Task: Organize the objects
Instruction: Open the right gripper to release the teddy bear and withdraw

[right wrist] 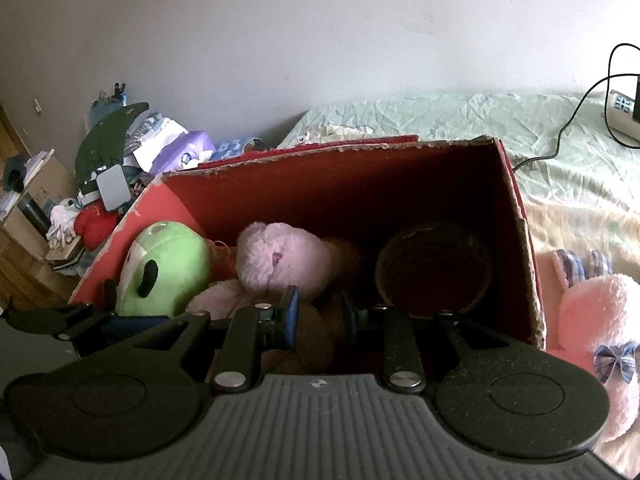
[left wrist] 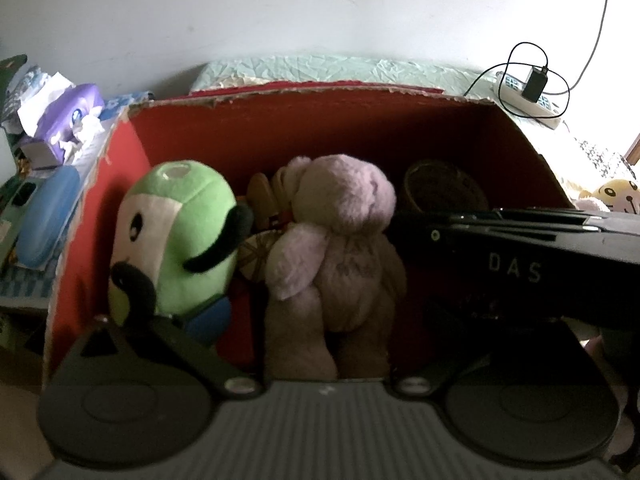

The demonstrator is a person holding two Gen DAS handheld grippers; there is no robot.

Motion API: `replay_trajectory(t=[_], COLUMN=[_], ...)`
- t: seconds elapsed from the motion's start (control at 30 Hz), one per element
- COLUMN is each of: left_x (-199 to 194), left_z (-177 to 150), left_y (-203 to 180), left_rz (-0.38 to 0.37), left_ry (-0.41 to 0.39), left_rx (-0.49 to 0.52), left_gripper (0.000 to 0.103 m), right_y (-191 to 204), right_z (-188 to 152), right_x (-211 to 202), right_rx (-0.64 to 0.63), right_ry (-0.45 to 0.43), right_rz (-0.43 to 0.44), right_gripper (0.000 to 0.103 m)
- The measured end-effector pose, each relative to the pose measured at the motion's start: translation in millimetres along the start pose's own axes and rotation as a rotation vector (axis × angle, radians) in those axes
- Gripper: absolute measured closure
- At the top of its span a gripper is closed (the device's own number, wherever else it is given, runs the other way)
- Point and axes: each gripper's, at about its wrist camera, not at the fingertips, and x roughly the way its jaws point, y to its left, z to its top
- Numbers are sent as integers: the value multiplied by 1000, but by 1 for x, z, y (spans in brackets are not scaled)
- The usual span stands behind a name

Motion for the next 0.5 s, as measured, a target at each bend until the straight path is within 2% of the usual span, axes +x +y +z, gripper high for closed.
replay_trajectory(t=[0.5], left_x=[-2], left_z=[-3], left_y=[-1], left_rz=[12], left_ry=[-11], left_rx=[-24], left_gripper=[0], right_y=[5], right_z=[-1], right_x=[0], right_rx=[-21], right_ry=[-12], right_rz=[-37], right_gripper=[76])
